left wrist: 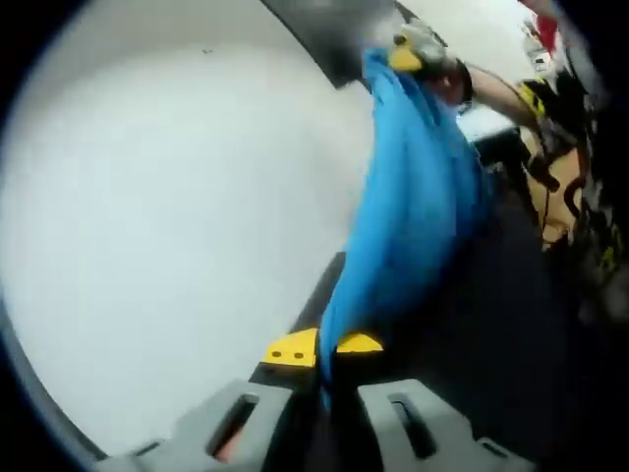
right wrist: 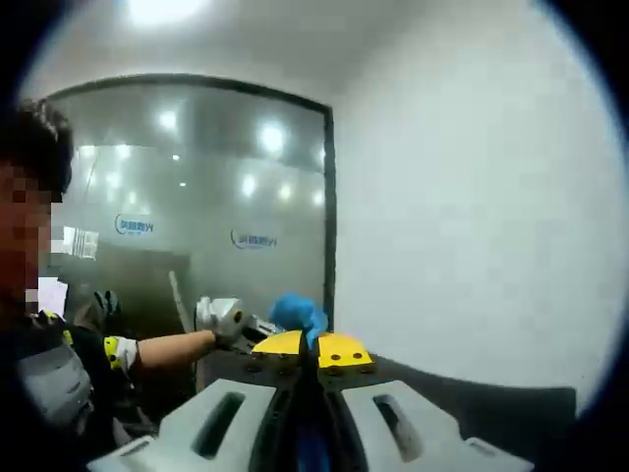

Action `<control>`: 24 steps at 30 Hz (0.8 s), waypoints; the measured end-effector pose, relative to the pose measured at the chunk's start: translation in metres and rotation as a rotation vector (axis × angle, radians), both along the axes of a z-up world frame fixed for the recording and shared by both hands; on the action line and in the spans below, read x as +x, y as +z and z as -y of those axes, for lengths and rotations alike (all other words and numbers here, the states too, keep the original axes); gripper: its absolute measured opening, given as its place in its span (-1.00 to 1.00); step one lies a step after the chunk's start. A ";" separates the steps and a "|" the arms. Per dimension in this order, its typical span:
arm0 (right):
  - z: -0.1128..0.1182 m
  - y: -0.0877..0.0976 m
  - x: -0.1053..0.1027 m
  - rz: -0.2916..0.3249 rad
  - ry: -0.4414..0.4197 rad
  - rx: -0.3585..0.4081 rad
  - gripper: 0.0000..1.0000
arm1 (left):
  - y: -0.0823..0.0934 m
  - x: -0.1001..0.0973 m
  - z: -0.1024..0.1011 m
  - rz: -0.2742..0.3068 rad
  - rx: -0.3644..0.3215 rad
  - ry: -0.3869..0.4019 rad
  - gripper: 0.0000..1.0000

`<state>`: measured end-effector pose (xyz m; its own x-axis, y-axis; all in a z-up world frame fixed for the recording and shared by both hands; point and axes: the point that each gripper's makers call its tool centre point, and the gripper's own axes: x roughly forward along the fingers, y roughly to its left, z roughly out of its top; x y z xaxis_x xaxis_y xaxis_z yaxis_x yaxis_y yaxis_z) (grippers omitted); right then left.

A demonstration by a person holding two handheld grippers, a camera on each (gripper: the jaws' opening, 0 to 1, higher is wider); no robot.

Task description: Spread out the cloth and fold it

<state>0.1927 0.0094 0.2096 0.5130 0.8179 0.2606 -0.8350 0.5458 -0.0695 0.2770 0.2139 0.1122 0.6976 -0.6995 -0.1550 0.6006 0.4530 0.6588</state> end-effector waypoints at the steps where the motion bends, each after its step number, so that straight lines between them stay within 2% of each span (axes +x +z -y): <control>1: 0.005 0.013 0.002 0.042 -0.012 -0.006 -0.99 | 0.020 -0.006 0.000 0.016 -0.012 0.000 -1.00; 3: 0.012 0.036 0.003 0.055 -0.020 0.005 -1.00 | 0.054 -0.020 0.002 0.034 -0.009 -0.011 -1.00; 4: 0.013 0.047 0.002 0.084 -0.021 0.003 -1.00 | 0.071 -0.025 0.002 0.051 -0.008 -0.007 -1.00; 6: 0.013 0.066 0.000 0.133 -0.023 -0.016 -1.00 | 0.102 -0.035 -0.001 0.096 0.018 0.014 -1.00; 7: 0.013 0.071 0.000 0.137 -0.019 -0.015 -1.00 | 0.116 -0.038 -0.005 0.120 0.041 0.039 -1.00; 8: 0.012 0.078 0.000 0.133 -0.014 -0.013 -1.00 | 0.135 -0.043 -0.009 0.169 0.065 0.064 -1.00; 11: 0.005 0.096 0.002 0.156 0.006 -0.012 -1.00 | 0.166 -0.052 -0.017 0.204 0.060 0.085 -1.00; 13: 0.001 0.102 0.009 0.159 0.028 -0.005 -1.00 | 0.180 -0.053 -0.022 0.218 0.052 0.100 -1.00; 15: -0.002 0.102 0.022 0.152 0.033 -0.010 -1.00 | 0.187 -0.048 -0.025 0.223 0.036 0.114 -1.00; 17: -0.006 0.092 0.043 0.094 0.041 -0.012 -1.00 | 0.186 -0.039 -0.026 0.216 0.031 0.133 -1.00; 20: -0.009 0.067 0.085 0.016 0.007 -0.036 -1.00 | 0.166 -0.006 -0.030 0.176 0.065 0.189 -1.00; 21: -0.010 0.063 0.100 -0.015 0.001 -0.009 -1.00 | 0.161 0.005 -0.031 0.185 0.090 0.203 -1.00; 22: -0.013 0.059 0.118 -0.035 0.003 0.007 -1.00 | 0.159 0.016 -0.031 0.183 0.079 0.215 -1.00; 24: -0.011 0.062 0.149 -0.027 -0.032 0.021 -1.00 | 0.159 0.041 -0.033 0.159 0.026 0.250 -1.00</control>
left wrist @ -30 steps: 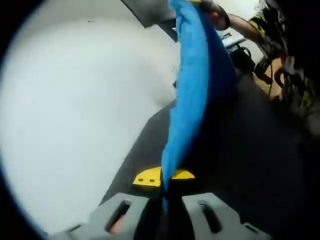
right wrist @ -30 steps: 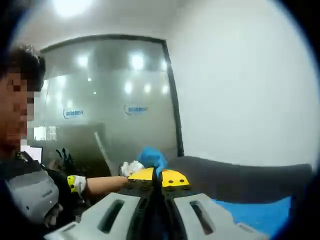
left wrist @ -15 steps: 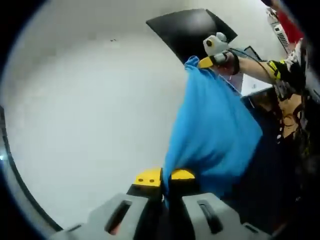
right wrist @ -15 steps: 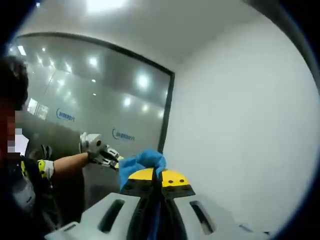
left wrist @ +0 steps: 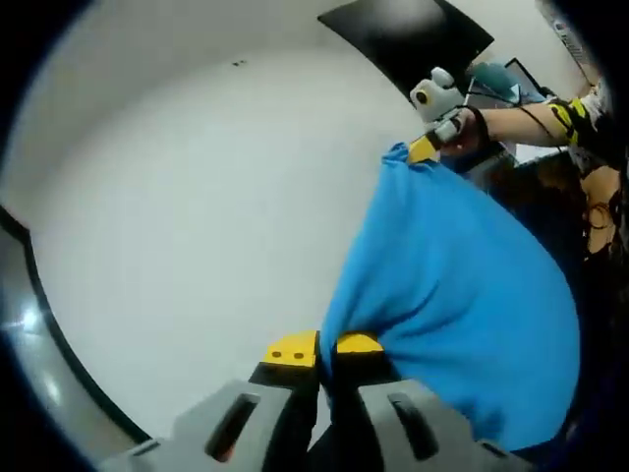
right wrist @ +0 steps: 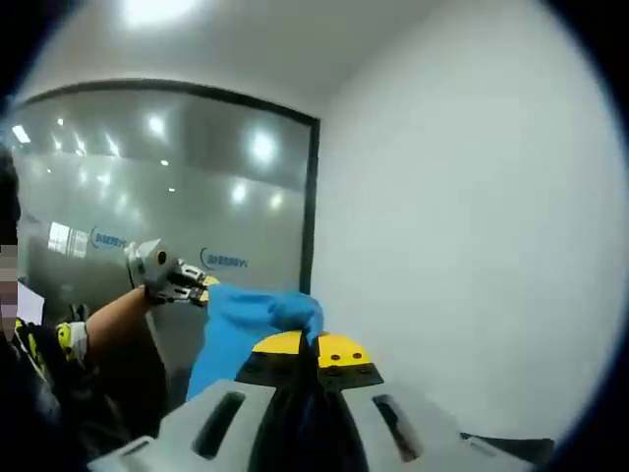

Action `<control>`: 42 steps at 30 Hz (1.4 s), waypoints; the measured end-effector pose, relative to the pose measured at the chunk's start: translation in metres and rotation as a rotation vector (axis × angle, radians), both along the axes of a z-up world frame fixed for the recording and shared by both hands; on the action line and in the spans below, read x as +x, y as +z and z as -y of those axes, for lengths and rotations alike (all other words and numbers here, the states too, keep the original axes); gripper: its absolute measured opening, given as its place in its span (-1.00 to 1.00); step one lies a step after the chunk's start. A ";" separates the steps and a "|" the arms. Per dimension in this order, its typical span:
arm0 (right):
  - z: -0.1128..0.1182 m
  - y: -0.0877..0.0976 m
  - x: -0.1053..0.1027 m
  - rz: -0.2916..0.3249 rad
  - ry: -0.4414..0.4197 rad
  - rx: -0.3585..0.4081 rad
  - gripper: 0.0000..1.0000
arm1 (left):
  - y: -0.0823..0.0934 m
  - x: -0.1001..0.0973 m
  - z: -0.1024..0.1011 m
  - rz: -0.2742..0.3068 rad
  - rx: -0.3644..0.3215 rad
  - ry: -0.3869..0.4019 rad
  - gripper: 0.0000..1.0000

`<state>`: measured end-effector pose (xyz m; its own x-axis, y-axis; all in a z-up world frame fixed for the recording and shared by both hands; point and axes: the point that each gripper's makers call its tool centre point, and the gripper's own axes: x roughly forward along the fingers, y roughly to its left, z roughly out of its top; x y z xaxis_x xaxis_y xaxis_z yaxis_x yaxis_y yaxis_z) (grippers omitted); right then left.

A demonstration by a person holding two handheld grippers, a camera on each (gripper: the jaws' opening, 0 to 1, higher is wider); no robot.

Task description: Spread out the cloth and fold it

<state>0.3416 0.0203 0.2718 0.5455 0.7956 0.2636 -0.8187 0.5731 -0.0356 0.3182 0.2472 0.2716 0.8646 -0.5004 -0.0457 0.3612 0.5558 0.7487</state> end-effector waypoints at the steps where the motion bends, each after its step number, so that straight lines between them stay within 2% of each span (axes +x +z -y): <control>1: 0.001 0.007 0.013 0.013 -0.003 0.006 -1.00 | 0.004 0.013 -0.002 0.005 -0.016 0.024 -1.00; 3: 0.008 0.032 0.035 0.046 -0.028 0.045 -1.00 | 0.020 0.035 -0.006 0.041 -0.008 0.080 -1.00; 5: 0.015 0.068 0.038 0.158 -0.035 0.061 -1.00 | 0.050 0.040 0.001 0.116 -0.057 0.072 -1.00; 7: 0.021 0.087 0.025 0.227 -0.010 0.087 -1.00 | 0.066 0.029 0.011 0.183 -0.063 0.034 -1.00; 8: 0.025 0.090 0.013 0.255 0.023 0.107 -1.00 | 0.066 0.021 0.014 0.211 -0.054 0.016 -1.00; 9: 0.027 0.085 -0.002 0.279 0.062 0.101 -1.00 | 0.060 0.015 0.018 0.227 -0.034 0.003 -1.00; 11: 0.032 0.058 -0.027 0.321 0.120 0.076 -1.00 | 0.030 0.001 0.026 0.228 0.018 -0.029 -1.00; 13: 0.032 0.017 -0.050 0.306 0.167 0.038 -1.00 | -0.013 -0.013 0.030 0.226 0.096 -0.040 -1.00; 15: 0.038 -0.033 -0.074 0.268 0.187 0.008 -1.00 | -0.056 -0.025 0.035 0.205 0.101 -0.064 -1.00; 16: 0.039 -0.062 -0.087 0.242 0.197 -0.014 -0.99 | -0.084 -0.034 0.037 0.182 0.108 -0.070 -1.00; 17: 0.044 -0.092 -0.099 0.233 0.175 -0.050 -0.99 | -0.116 -0.043 0.041 0.142 0.098 -0.084 -1.00; 18: 0.046 -0.119 -0.111 0.241 0.164 -0.050 -0.99 | -0.150 -0.054 0.045 0.095 0.085 -0.105 -1.00; 20: 0.058 -0.186 -0.122 0.163 0.081 -0.105 -0.99 | -0.220 -0.077 0.055 -0.047 0.067 -0.137 -1.00; 21: 0.061 -0.216 -0.131 0.121 0.080 -0.120 -0.99 | -0.254 -0.090 0.059 -0.111 0.096 -0.160 -1.00; 22: 0.066 -0.247 -0.142 0.062 0.078 -0.155 -1.00 | -0.280 -0.099 0.061 -0.157 0.080 -0.164 -1.00; 23: 0.069 -0.268 -0.153 0.015 0.089 -0.144 -1.00 | -0.306 -0.108 0.063 -0.198 0.078 -0.177 -1.00; 24: 0.070 -0.293 -0.164 -0.024 0.093 -0.195 -1.00 | -0.330 -0.116 0.064 -0.246 0.081 -0.184 -1.00; 25: 0.074 -0.314 -0.173 -0.047 0.082 -0.262 -1.00 | -0.347 -0.122 0.063 -0.270 0.050 -0.176 -1.00; 26: 0.073 -0.332 -0.188 -0.077 0.095 -0.289 -1.00 | -0.360 -0.128 0.062 -0.274 0.055 -0.184 -1.00; 29: 0.066 -0.359 -0.212 -0.049 0.102 -0.411 -1.00 | -0.395 -0.143 0.054 -0.295 0.100 -0.148 -1.00; 30: 0.067 -0.367 -0.215 -0.046 0.091 -0.452 -1.00 | -0.402 -0.146 0.052 -0.298 0.122 -0.146 -1.00; 32: 0.063 -0.374 -0.218 -0.043 0.088 -0.480 -1.00 | -0.413 -0.152 0.048 -0.291 0.186 -0.142 -1.00; 34: 0.060 -0.378 -0.219 -0.037 0.083 -0.495 -1.00 | -0.417 -0.154 0.043 -0.237 0.262 -0.125 -1.00; 39: 0.059 -0.395 -0.223 -0.017 0.071 -0.601 -1.00 | -0.420 -0.161 0.039 -0.246 0.249 -0.132 -0.98; 42: 0.059 -0.403 -0.226 0.021 0.037 -0.663 -0.94 | -0.420 -0.161 0.032 -0.217 0.276 -0.125 -0.95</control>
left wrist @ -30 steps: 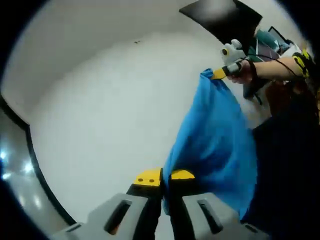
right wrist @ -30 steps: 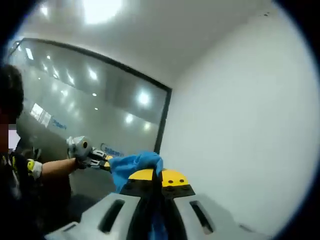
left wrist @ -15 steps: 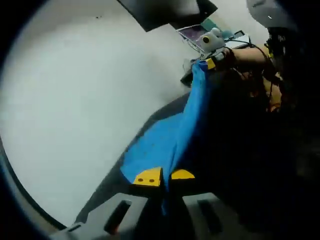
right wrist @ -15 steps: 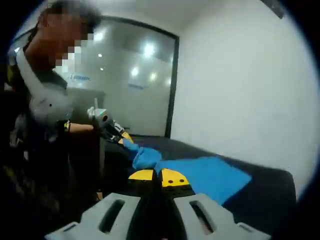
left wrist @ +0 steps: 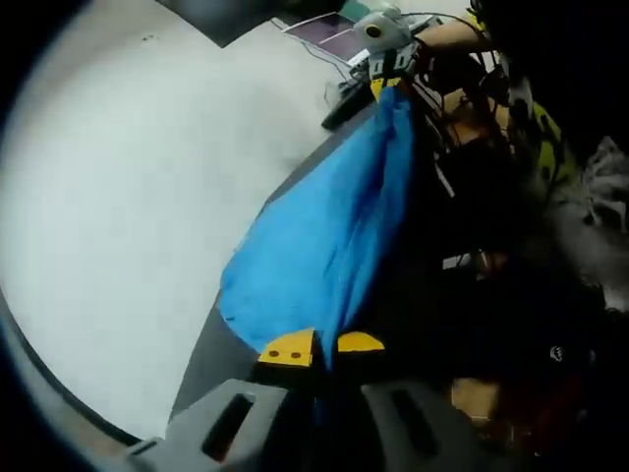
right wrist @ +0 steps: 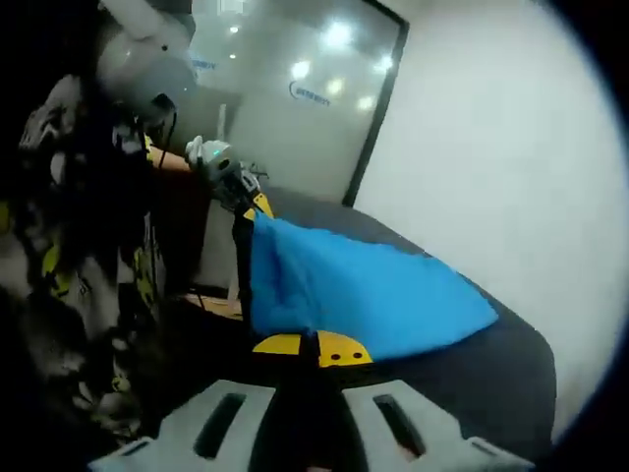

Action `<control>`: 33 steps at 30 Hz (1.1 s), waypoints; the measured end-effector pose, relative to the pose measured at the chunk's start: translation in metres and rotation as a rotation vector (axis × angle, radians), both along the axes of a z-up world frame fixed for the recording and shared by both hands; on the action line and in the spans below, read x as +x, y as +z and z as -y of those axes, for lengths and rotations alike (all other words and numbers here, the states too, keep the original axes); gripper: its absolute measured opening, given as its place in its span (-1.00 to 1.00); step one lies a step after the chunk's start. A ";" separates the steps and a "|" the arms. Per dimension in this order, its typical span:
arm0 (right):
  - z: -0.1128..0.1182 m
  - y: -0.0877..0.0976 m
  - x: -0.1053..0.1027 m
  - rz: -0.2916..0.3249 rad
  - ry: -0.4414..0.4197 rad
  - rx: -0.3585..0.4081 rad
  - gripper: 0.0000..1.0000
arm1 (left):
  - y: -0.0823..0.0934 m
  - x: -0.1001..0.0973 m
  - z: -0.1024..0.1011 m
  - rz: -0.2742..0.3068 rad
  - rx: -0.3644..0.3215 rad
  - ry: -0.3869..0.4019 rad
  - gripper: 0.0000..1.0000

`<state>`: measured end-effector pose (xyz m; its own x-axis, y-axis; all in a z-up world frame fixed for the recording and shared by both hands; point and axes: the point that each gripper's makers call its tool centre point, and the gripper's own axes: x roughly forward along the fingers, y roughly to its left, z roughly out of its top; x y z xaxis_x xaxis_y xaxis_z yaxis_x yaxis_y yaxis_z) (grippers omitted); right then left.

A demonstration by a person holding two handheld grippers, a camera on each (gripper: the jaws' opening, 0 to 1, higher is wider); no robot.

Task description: Spread out the cloth and fold it

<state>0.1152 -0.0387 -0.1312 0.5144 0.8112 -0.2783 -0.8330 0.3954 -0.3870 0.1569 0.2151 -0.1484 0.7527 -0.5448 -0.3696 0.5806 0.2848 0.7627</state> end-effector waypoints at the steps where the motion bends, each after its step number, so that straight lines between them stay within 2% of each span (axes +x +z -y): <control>1: -0.001 -0.002 -0.002 0.011 0.004 -0.016 -0.88 | 0.001 0.001 -0.003 0.006 -0.007 0.006 -0.94; 2: -0.003 -0.005 -0.006 0.016 0.013 -0.032 -0.81 | 0.002 0.003 -0.005 0.008 -0.015 0.014 -0.92; 5: -0.005 -0.010 -0.011 0.107 0.029 -0.088 -0.70 | 0.005 0.006 -0.009 0.013 -0.064 0.009 -0.86; 7: -0.007 -0.016 -0.017 0.100 0.038 -0.105 -0.62 | 0.004 0.007 -0.011 0.021 -0.068 -0.006 -0.86; 9: -0.011 -0.018 -0.020 0.126 0.046 -0.123 -0.59 | 0.006 0.005 -0.009 0.045 -0.076 -0.061 -0.86; 11: -0.015 -0.015 -0.020 0.158 0.045 -0.124 -0.61 | 0.007 0.004 -0.008 0.091 -0.038 -0.111 -0.85; 12: -0.018 -0.013 -0.019 0.174 0.053 -0.128 -0.63 | 0.006 0.003 -0.007 0.091 -0.045 -0.130 -0.85; 14: -0.018 -0.015 -0.017 0.164 0.056 -0.135 -0.69 | 0.006 0.002 -0.009 0.068 -0.074 -0.149 -0.85; 16: -0.013 -0.018 -0.013 0.153 0.050 -0.135 -0.87 | 0.004 0.001 -0.009 0.031 -0.096 -0.166 -0.87; 18: -0.013 -0.013 -0.012 0.126 0.048 -0.080 -0.94 | 0.000 0.002 -0.009 -0.015 -0.103 -0.156 -0.99; 19: -0.012 -0.008 -0.012 0.112 0.044 -0.046 -0.95 | -0.004 0.002 -0.011 -0.061 -0.098 -0.129 -0.99; 22: -0.006 0.014 -0.011 0.133 0.028 0.014 -0.96 | 0.010 0.000 -0.009 -0.049 -0.107 -0.131 -1.00; 23: -0.003 0.023 -0.012 0.145 0.021 0.032 -0.96 | 0.020 -0.001 -0.008 -0.032 -0.121 -0.128 -1.00; 25: 0.003 0.045 -0.010 0.183 -0.003 0.063 -0.96 | 0.045 -0.002 -0.004 -0.022 -0.195 -0.112 -1.00; 26: 0.005 0.054 -0.010 0.202 -0.015 0.064 -0.97 | 0.065 -0.004 0.001 0.000 -0.257 -0.121 -1.00; 27: 0.008 0.063 -0.008 0.235 -0.029 0.066 -0.97 | 0.077 -0.004 0.004 0.007 -0.300 -0.127 -1.00; 29: 0.009 0.079 -0.011 0.280 -0.033 0.065 -0.97 | 0.094 -0.002 0.003 0.024 -0.338 -0.107 -1.00; 31: 0.012 0.094 -0.017 0.331 -0.030 0.057 -0.97 | 0.107 -0.002 0.004 0.065 -0.333 -0.097 -1.00; 33: 0.014 0.108 -0.027 0.387 -0.013 0.034 -0.97 | 0.116 -0.009 0.006 0.072 -0.340 -0.097 -1.00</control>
